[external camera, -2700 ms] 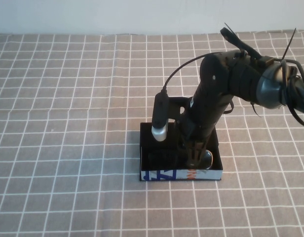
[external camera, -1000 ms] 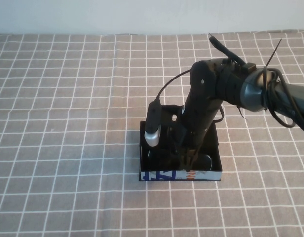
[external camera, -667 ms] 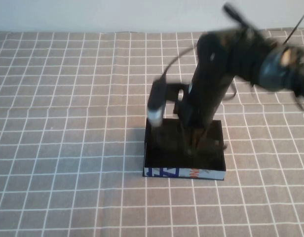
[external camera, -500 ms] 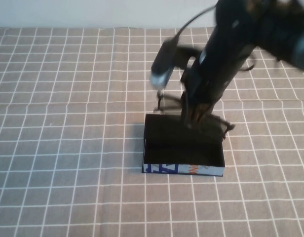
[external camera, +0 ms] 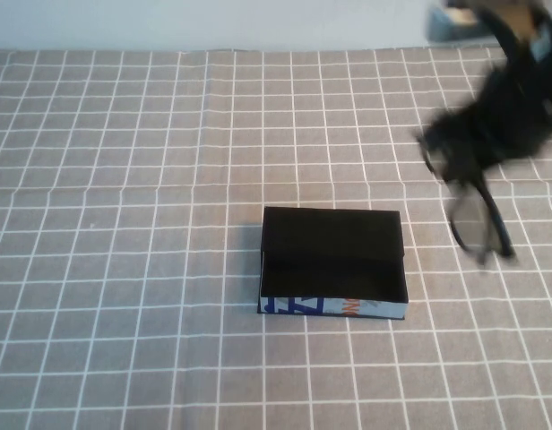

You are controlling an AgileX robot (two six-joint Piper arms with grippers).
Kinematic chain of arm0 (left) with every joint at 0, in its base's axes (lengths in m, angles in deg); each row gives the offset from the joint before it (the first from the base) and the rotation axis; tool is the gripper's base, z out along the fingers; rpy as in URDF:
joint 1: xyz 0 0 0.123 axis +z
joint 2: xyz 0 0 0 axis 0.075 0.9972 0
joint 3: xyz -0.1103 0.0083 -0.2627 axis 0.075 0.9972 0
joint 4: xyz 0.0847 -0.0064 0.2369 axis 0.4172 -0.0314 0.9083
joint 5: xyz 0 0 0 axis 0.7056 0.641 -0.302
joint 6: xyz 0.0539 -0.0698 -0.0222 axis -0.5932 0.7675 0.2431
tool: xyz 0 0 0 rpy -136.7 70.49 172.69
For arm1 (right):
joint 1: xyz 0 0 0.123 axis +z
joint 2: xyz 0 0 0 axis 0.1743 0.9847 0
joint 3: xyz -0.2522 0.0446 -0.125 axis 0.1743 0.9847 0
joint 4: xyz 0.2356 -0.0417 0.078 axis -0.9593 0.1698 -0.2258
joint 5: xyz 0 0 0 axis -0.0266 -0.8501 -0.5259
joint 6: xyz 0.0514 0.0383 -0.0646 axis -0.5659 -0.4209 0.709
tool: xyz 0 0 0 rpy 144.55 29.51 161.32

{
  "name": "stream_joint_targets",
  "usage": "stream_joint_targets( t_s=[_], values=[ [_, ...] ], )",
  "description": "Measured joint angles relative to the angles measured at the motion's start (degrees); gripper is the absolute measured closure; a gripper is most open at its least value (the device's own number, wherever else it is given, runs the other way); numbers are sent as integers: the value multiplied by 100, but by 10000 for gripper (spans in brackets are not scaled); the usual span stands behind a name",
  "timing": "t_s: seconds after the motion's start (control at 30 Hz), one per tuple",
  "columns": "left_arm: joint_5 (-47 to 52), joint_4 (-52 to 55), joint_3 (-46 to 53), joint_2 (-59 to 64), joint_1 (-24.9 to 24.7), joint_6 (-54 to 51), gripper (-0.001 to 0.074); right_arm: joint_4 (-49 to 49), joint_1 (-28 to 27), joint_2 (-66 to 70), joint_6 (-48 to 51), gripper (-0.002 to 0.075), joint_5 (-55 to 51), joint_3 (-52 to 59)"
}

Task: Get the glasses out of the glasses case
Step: Place the glasses on the table

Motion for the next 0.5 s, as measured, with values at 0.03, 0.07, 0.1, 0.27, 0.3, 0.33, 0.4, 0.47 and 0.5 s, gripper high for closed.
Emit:
stream_joint_targets(
  t_s=[0.03,0.07,0.1,0.27,0.3,0.33,0.4,0.47,0.5],
  values=[
    [0,0,0,0,0,0,739,-29,-88,-90,-120,671,0,339],
    [0,0,0,0,0,0,740,-56,-149,-128,-204,671,60,622],
    [0,0,0,0,0,0,740,-53,-206,-157,-257,671,164,977],
    [0,0,0,0,0,0,739,165,-295,-3,-322,671,1442,2358],
    [0,0,0,0,0,0,740,197,-295,75,-327,671,1760,2547],
    [0,0,0,0,0,0,740,198,-295,168,-327,670,2020,2678],
    [0,0,0,0,0,0,740,162,-295,366,-327,664,2358,2800],
    [0,0,0,0,0,0,740,152,-295,573,-327,656,2578,2827],
    [0,0,0,0,0,0,740,139,-295,684,-327,652,2660,2827]
  ],
)
